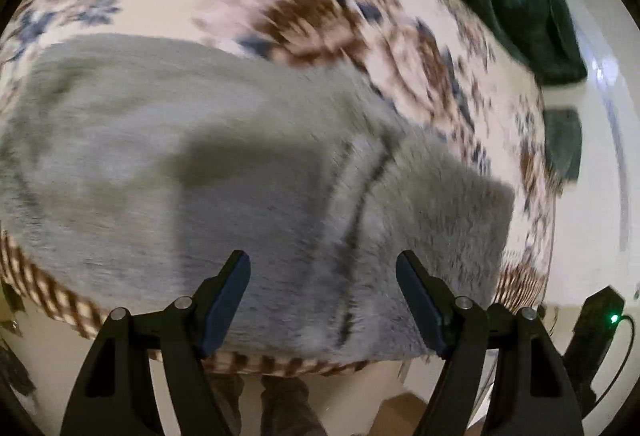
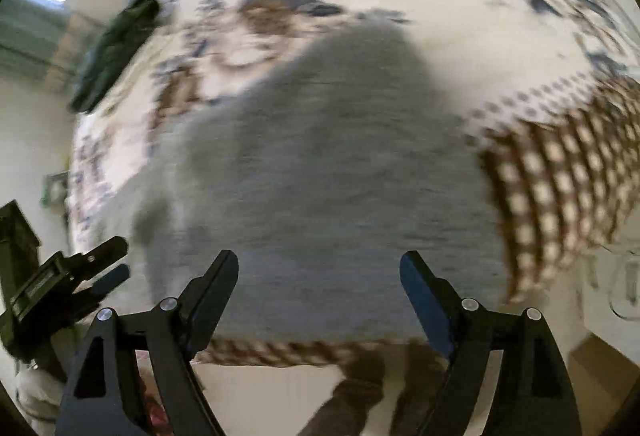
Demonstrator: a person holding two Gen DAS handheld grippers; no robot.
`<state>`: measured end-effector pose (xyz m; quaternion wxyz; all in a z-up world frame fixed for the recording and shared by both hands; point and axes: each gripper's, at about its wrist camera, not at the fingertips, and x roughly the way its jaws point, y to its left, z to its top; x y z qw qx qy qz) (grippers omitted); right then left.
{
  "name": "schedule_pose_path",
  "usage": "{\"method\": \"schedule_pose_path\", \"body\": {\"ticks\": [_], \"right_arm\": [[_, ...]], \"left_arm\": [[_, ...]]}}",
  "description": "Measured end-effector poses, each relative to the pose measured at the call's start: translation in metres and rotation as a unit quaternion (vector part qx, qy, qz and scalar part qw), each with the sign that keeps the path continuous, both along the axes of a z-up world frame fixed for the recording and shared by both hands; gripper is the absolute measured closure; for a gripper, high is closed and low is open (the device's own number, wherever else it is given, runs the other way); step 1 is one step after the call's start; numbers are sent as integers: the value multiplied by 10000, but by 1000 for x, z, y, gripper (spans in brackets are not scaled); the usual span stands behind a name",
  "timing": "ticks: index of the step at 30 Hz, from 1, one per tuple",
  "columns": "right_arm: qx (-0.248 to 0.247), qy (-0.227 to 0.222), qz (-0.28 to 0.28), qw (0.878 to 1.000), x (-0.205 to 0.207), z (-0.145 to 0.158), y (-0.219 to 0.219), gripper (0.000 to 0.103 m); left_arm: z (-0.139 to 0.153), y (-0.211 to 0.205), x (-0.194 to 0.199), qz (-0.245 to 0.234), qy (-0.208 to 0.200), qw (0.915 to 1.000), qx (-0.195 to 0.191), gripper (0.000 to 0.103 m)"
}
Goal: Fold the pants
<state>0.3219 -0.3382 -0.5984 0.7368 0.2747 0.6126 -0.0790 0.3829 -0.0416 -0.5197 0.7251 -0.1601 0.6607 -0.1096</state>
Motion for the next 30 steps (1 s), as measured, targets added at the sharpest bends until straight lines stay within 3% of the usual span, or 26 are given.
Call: {"method": "schedule_pose_path", "body": {"ticks": [4,6,7,8,13,18,23,25,27,29,30], "right_arm": [[-293,242,-203,9991,5,-22,-15,18],[-305,259,-336,9986,4,-27,-19,18],[-322,284,-379,9984,4,-30,-21,18],[-332,319,-419,9981,5,-32,-21,18],[-152,294,-618,9975,8,-38,-24,18],[-132,306,-523,9981,14,-38,-23,18],[-126,379,-355,9986,21,-40,-21,18],[-106,411,-334,9985,21,-39,-22,18],[-203,354,-366,9985,18,-33,-27,18],[-334,365,-413,9979,13,-29,-32,18],[-335,398,-422,9978,11,-29,-35,18]], "left_arm": [[-26,-40,1,-465,164,9987,-143,32],[-41,-54,1,-627,213,9972,-355,54],[-43,-57,0,-668,231,9970,-326,83],[-47,-61,-1,-733,190,9966,-322,95],[-15,-44,-15,-688,-566,9952,-393,97],[-5,-11,-32,-307,-483,9975,-420,98],[-29,1,-35,7,93,9988,-483,92],[-24,0,-35,5,113,9986,-521,92],[-16,3,-34,53,49,9993,-358,76],[-11,5,-29,118,9,9994,-315,26],[-13,4,-25,116,21,9992,-376,21]]}}
